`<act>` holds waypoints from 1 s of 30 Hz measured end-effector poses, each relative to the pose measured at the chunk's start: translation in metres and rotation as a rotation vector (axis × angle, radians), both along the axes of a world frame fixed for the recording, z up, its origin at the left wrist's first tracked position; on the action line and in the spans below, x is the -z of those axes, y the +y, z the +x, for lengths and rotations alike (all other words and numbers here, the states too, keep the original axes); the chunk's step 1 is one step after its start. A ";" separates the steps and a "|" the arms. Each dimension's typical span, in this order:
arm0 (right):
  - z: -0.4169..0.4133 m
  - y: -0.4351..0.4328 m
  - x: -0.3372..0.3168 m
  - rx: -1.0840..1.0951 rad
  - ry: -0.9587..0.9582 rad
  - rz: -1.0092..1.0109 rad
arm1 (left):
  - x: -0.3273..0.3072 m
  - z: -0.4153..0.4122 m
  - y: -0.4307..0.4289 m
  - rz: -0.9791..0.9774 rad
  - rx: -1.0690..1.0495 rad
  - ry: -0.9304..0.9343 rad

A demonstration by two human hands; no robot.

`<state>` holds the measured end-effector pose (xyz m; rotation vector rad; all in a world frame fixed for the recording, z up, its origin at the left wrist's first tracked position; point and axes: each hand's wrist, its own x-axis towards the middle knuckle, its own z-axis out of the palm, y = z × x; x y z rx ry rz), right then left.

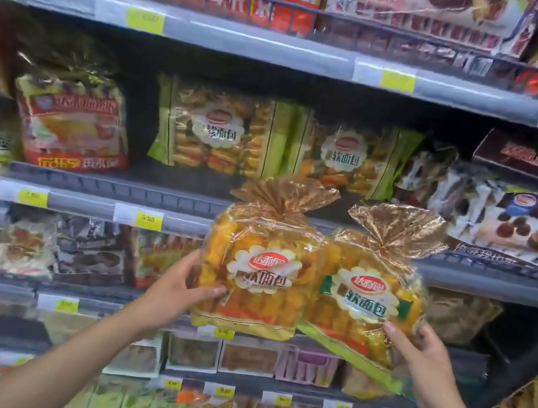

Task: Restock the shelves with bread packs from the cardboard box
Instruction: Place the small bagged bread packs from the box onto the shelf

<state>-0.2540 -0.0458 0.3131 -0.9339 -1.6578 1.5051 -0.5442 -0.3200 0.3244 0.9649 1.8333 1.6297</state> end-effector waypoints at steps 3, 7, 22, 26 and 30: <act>-0.009 0.004 0.041 -0.033 0.027 -0.020 | 0.039 -0.013 -0.004 0.001 -0.008 0.036; -0.021 0.013 0.094 -0.032 0.075 0.038 | 0.093 -0.025 -0.001 0.083 -0.011 0.040; -0.051 0.064 0.215 -0.071 0.301 0.338 | 0.252 -0.051 0.000 0.464 -0.152 0.156; -0.056 0.081 0.206 -0.145 0.379 0.329 | 0.254 -0.049 -0.005 0.482 -0.169 0.118; -0.064 0.089 0.182 -0.164 0.458 0.323 | 0.238 -0.048 -0.017 0.448 -0.197 0.132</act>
